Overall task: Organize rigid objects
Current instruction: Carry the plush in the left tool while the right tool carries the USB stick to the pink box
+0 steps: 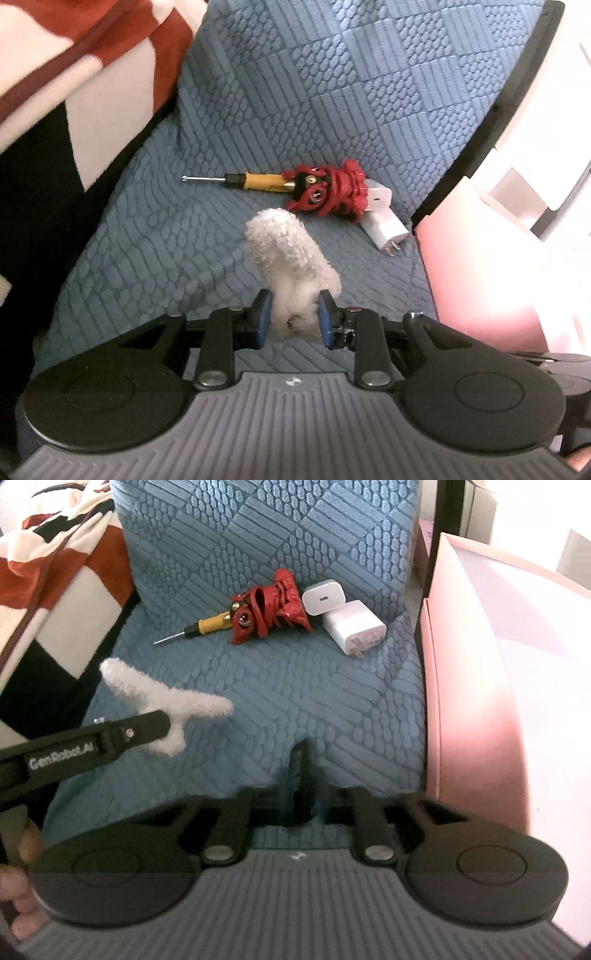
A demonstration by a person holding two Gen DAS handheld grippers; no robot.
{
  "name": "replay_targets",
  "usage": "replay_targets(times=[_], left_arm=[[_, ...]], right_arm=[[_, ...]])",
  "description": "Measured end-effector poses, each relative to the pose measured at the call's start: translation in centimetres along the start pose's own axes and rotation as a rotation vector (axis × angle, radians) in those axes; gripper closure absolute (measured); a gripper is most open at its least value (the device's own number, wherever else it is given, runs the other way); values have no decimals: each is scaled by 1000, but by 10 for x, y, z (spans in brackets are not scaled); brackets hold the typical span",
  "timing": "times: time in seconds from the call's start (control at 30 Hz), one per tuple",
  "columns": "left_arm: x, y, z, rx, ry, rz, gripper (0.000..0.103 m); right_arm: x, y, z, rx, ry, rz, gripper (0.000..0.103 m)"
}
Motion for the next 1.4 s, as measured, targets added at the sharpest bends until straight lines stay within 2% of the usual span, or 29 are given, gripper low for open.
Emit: replay_targets(times=[0.17,0.4,0.67,0.73,0.93,1.1,1.3,1.4], left_arm=[[11,-7,13,-30,16,-17,71],[18,0,34,-9,58,-33,72],[14,7,34,13,48,-21,72],[13,8,35,9,48,-19,72],[9,7,36,6,52,-8,72],[5,6,34,1,45,-6,72],[6,5,33,-1,40,-14,72],[7,3,29,-3,25,-24,73]], right_arm=[[7,0,3,31,12,11,93],[-5,2,19,23,90,-9,93],[-7,15,19,84,81,26,93],[-11,12,17,64,101,64,91],[-29,9,19,-17,159,32,89],[-32,10,16,-34,133,-4,89],[-22,15,15,44,86,17,90],[-13,9,15,16,73,1,90]])
Point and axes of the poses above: each gripper's, at about its wrist camera, not at the fingertips, and x roughly against the way its jaws point, y to its left, z to its underside, the point moved 7 cm from there along -x, roughly the way its jaws point, and after that the axes turned 11 degrees about z, right-handed, at the moved point
